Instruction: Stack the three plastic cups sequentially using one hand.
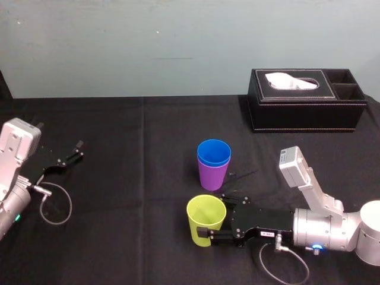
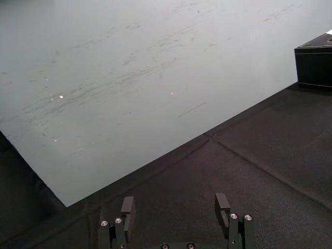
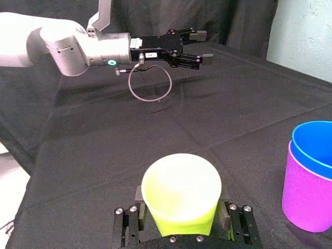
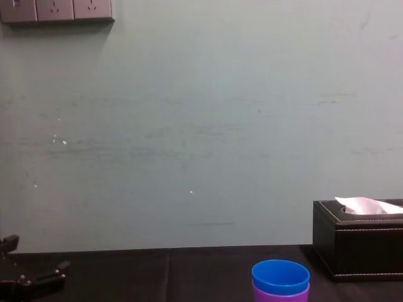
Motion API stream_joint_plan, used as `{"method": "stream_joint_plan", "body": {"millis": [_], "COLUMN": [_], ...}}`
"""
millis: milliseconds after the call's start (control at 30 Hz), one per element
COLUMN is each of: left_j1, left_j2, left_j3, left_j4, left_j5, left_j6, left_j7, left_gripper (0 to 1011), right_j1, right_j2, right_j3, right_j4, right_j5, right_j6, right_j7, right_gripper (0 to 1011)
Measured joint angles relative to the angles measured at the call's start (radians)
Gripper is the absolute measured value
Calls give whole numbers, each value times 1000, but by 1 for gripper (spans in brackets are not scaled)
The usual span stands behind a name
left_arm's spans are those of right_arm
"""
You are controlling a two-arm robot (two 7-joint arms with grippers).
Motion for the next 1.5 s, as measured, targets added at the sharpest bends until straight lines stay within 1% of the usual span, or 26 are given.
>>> {"method": "stream_joint_plan", "body": {"millis": [400,567,733,833,933,967,1167,1267,1367,1500], "left_j1": [0,0,0,0,0,0,0,0,0,0], "left_j2": [0,0,0,0,0,0,0,0,0,0], "left_j3": [0,0,0,0,0,0,0,0,0,0], "left_j4": [0,0,0,0,0,0,0,0,0,0], "left_j5": [0,0,0,0,0,0,0,0,0,0], "left_j6": [0,0,0,0,0,0,0,0,0,0], "left_j7": [0,0,0,0,0,0,0,0,0,0], "left_gripper": [1010,1010,1010,1010,1010,1010,1010,1010,1010,1010], "right_j1": [-1,-4,-22,-37,-54,-63,-79,-76,-68,-41], "right_j2": [1,3,21,34,52,62,94,102,104,100], "right_j3": [1,2,15,30,49,61,101,117,127,139], "right_j4": [-1,-7,-51,-88,-135,-161,-248,-275,-286,-294], "right_j5": [0,0,8,25,45,55,91,106,115,123], "right_j6": [-1,0,10,21,33,39,66,81,91,111], "right_j7": [0,-4,-34,-52,-70,-80,-119,-137,-150,-175], "right_gripper": [743,743,744,743,744,743,744,744,743,743]}}
